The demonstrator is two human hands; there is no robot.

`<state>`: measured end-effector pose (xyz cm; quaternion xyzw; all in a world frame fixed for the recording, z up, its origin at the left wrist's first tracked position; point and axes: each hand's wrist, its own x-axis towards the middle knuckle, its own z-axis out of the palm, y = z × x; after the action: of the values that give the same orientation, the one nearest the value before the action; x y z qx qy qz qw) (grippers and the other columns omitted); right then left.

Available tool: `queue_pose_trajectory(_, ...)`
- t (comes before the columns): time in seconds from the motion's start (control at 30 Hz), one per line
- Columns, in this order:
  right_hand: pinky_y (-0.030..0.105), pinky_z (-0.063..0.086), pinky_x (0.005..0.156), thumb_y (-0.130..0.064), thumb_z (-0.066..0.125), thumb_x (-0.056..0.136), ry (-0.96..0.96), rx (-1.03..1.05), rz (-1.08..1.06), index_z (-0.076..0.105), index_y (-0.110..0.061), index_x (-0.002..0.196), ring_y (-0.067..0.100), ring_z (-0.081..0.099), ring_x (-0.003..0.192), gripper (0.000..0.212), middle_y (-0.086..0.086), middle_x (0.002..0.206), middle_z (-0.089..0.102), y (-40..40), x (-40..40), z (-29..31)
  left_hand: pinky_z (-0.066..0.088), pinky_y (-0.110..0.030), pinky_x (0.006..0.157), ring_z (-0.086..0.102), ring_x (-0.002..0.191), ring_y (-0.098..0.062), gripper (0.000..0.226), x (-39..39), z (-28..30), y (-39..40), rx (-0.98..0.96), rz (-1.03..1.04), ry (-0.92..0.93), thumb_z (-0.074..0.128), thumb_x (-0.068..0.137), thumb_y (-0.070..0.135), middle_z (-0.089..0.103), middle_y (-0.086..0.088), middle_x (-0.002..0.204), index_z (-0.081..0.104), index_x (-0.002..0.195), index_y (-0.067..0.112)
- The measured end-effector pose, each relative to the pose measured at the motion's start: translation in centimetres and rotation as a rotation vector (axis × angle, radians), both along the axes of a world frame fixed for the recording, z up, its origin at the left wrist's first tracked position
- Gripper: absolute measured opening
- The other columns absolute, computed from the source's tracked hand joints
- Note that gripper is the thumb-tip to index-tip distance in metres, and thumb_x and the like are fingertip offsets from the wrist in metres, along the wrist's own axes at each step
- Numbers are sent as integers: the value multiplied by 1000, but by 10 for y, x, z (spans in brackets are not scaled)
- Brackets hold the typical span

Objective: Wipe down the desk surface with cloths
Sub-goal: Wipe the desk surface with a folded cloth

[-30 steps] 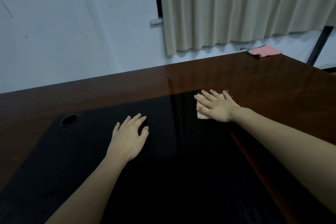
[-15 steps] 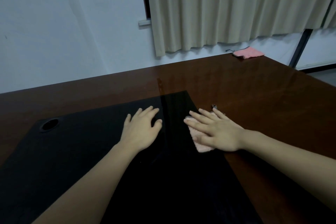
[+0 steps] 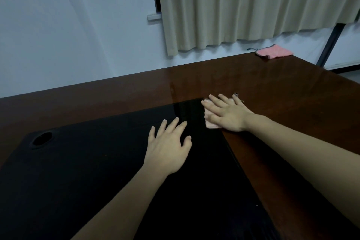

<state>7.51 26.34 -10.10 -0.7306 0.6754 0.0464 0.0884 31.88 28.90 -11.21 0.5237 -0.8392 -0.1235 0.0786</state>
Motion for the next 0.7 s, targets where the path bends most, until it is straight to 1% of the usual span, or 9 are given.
queue_pose_trajectory(0.1, 51, -13, 123, -64, 11, 102, 30, 6, 133, -16, -48, 156, 18, -18, 155, 62, -10, 167, -20, 42, 9, 0, -3, -48, 125, 0, 156, -17, 55, 0, 0, 0, -2, 2, -1, 29, 105, 51, 9, 15, 168, 21, 159, 39)
queue_pose_trajectory(0.17, 49, -16, 123, -73, 1, 93, 8, 9, 220, -20, -52, 153, 15, -23, 153, 67, -14, 166, -23, 78, 12, 1, -3, -48, 125, 0, 156, -17, 56, -1, 0, 1, -11, 8, -1, 29, 105, 51, 9, 15, 168, 21, 159, 39)
queue_pose_trajectory(0.23, 46, -19, 123, -81, -10, 81, -31, 21, 258, -20, -56, 151, 11, -28, 151, 75, -18, 164, -26, 106, 10, 4, -3, -48, 125, 0, 156, -18, 56, -2, 0, 2, -16, 13, 1, 30, 105, 51, 9, 14, 169, 21, 159, 39)
queue_pose_trajectory(0.3, 42, -21, 122, -82, -9, 80, -38, 33, 256, -20, -58, 150, 8, -31, 149, 74, -20, 162, -27, 116, 4, 6, -3, -48, 125, 0, 156, -18, 56, -3, 0, 2, -16, 15, 0, 30, 105, 50, 9, 14, 169, 22, 159, 38)
queue_pose_trajectory(0.4, 44, -18, 123, -78, -6, 83, -6, 35, 210, -17, -57, 151, 9, -27, 151, 72, -20, 163, -24, 99, -5, 7, -3, -48, 125, 0, 156, -18, 56, -2, 0, 1, -10, 13, -4, 30, 105, 50, 9, 14, 169, 22, 159, 38)
queue_pose_trajectory(0.53, 48, -10, 124, -63, 13, 102, 21, 2, 56, -11, -49, 157, 16, -14, 155, 61, -12, 168, -14, 43, -26, 5, -4, -48, 125, 0, 156, -17, 55, -2, 1, -1, 5, 9, -3, 31, 106, 50, 9, 15, 168, 22, 159, 38)
queue_pose_trajectory(0.63, 51, -9, 124, -64, 15, 103, 10, -1, -44, -6, -47, 158, 19, -11, 156, 62, -9, 170, -11, 14, -33, 4, -3, -47, 125, 0, 156, -17, 55, -2, 3, 2, 12, 10, 5, 31, 106, 50, 9, 14, 169, 23, 159, 38)
queue_pose_trajectory(0.7, 52, -9, 124, -65, 15, 102, -3, 5, -58, -6, -48, 158, 20, -11, 156, 62, -9, 170, -11, 11, -29, 2, -3, -47, 126, 0, 156, -17, 55, -1, 4, 2, 13, 11, 4, 32, 106, 49, 9, 14, 169, 23, 159, 38)
